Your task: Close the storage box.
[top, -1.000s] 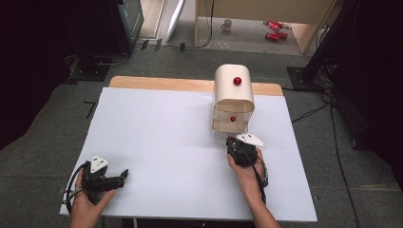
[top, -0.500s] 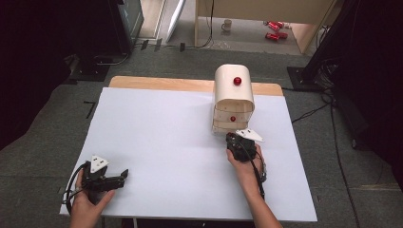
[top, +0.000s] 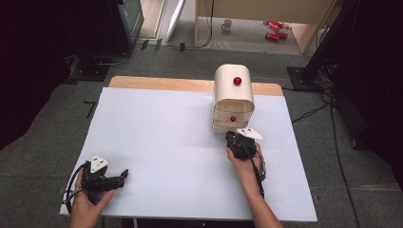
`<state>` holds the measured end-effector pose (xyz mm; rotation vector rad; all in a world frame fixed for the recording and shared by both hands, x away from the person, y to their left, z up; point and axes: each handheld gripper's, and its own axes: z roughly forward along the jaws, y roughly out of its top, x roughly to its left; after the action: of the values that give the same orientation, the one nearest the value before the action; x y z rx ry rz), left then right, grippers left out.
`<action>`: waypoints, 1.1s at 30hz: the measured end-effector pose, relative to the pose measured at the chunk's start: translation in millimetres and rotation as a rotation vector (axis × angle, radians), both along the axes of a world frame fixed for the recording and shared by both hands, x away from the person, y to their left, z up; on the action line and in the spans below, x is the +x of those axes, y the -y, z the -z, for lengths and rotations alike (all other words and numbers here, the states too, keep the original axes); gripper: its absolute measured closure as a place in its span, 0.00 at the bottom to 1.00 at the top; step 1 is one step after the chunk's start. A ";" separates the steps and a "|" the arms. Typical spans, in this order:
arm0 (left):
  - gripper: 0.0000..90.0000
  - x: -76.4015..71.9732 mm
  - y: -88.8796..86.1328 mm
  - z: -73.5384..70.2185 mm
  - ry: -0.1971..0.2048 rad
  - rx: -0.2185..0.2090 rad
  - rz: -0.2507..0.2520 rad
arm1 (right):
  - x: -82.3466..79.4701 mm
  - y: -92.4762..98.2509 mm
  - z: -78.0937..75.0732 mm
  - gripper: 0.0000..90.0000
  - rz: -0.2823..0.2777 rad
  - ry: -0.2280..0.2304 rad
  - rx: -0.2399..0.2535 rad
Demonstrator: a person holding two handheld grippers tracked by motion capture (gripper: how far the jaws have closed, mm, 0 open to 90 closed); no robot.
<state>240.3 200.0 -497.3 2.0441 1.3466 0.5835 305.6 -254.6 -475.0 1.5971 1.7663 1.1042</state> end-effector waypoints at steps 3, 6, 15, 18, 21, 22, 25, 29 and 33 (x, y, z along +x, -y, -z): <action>0.08 0.0 0.0 0.0 0.000 0.000 0.000 | 0.9 0.1 0.8 0.83 0.002 0.004 0.002; 0.08 0.0 0.0 0.0 0.000 0.000 0.000 | 1.9 -0.2 1.4 0.83 0.005 0.008 0.003; 0.08 0.1 0.0 0.0 0.000 0.000 0.000 | 4.0 0.5 2.8 0.83 0.005 0.015 0.010; 0.08 0.1 -0.1 0.0 0.000 0.000 0.000 | 4.0 0.4 3.2 0.82 0.004 0.016 0.007; 0.08 0.0 -0.1 0.0 0.000 0.000 0.000 | 4.0 0.6 4.5 0.77 -0.003 0.010 0.000; 0.08 0.0 -0.1 0.1 0.000 -0.001 0.000 | 4.1 1.1 5.3 0.73 -0.011 0.007 0.000; 0.08 0.0 -0.1 0.1 0.000 -0.001 0.000 | 2.9 4.0 8.4 0.59 -0.031 -0.001 -0.005; 0.08 0.0 -0.1 0.0 0.000 0.000 0.000 | -3.2 7.7 10.1 0.40 -0.042 0.027 -0.084; 0.08 0.1 -0.1 0.0 0.000 0.000 0.000 | -11.9 12.9 12.6 0.19 -0.052 0.007 -0.131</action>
<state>240.4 200.1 -497.4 2.0439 1.3460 0.5834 293.7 -267.5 -487.6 1.4754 1.8449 0.9944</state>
